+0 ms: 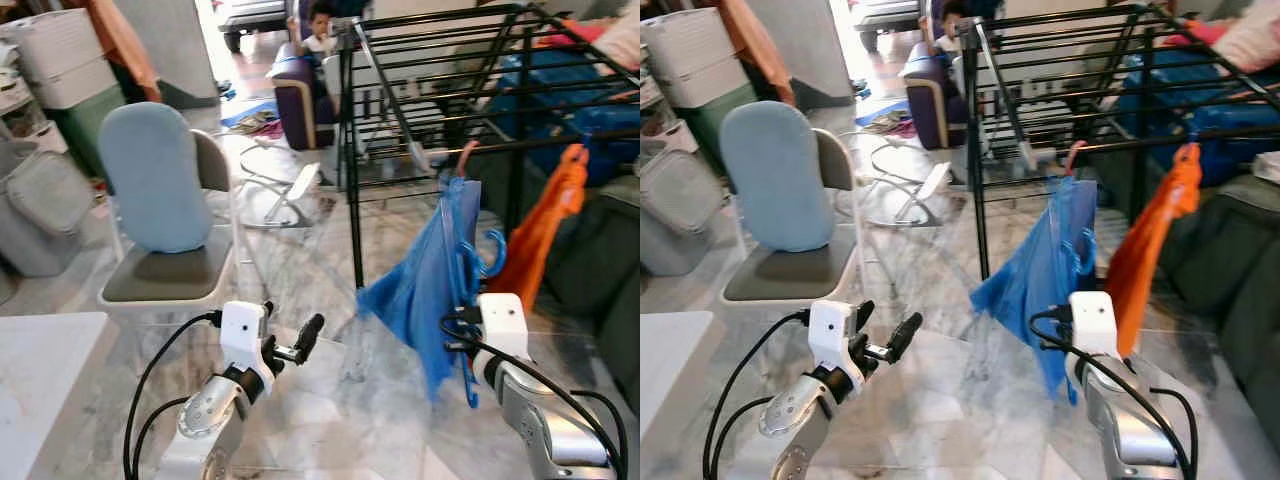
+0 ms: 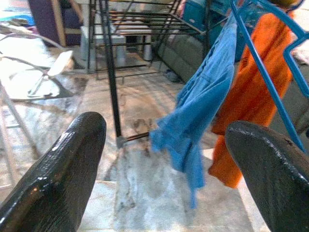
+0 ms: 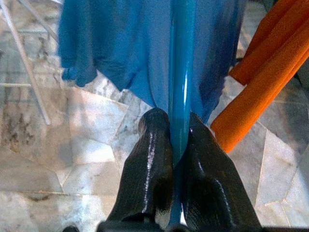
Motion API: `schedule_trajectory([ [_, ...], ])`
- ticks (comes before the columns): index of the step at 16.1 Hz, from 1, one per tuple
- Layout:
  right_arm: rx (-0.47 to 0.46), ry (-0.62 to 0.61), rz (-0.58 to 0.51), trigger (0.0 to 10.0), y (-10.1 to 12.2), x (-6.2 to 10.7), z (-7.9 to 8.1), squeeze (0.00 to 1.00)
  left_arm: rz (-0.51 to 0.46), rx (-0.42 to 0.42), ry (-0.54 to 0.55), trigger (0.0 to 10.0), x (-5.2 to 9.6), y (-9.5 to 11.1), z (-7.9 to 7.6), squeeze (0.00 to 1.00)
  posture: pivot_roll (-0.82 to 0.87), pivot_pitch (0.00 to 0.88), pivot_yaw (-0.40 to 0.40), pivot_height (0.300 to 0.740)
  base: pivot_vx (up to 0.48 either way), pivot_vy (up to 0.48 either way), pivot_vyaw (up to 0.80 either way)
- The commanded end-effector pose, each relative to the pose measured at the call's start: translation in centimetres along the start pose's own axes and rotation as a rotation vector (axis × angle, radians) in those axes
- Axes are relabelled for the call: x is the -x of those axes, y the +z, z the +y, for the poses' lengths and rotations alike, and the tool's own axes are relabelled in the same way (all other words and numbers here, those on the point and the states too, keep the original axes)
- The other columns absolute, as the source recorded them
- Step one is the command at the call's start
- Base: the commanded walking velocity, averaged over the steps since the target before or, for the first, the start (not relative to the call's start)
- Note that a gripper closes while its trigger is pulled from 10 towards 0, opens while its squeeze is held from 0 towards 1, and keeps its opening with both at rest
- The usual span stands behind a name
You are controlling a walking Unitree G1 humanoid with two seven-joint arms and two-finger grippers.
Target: Hang hanger
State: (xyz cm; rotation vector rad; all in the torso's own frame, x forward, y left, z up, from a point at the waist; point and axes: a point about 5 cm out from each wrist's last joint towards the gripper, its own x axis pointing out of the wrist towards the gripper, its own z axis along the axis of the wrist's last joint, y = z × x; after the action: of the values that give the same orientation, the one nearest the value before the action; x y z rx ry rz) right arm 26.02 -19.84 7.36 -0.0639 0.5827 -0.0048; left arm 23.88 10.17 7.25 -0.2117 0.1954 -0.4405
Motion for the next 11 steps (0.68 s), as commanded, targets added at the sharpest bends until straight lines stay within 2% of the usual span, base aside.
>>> schedule_trajectory([
  [1,0.018,0.015,-0.059,10.0,1.4,0.1,0.6,0.0,0.007,-0.015,0.012,10.0,0.0,-0.1,0.4,0.0,-0.17,0.0,0.088,0.74,0.0,0.0,0.0],
  [4,0.011,0.006,-0.047,10.0,0.9,0.1,0.5,0.0,0.009,-0.021,0.008,10.0,0.0,-0.1,0.3,0.0,-0.17,0.0,0.091,0.74,0.0,0.0,0.0],
  [8,-0.009,-0.062,-0.162,10.0,2.2,0.5,-0.4,0.0,0.002,-0.019,0.008,10.0,0.0,0.0,0.3,0.0,-0.17,0.0,0.091,0.74,0.0,0.0,0.0],
  [11,-0.043,-0.108,-0.136,10.0,1.8,0.3,-1.1,0.0,0.007,-0.033,0.009,10.0,0.1,0.0,0.4,0.0,-0.17,0.0,0.092,0.74,0.0,0.0,0.0],
])
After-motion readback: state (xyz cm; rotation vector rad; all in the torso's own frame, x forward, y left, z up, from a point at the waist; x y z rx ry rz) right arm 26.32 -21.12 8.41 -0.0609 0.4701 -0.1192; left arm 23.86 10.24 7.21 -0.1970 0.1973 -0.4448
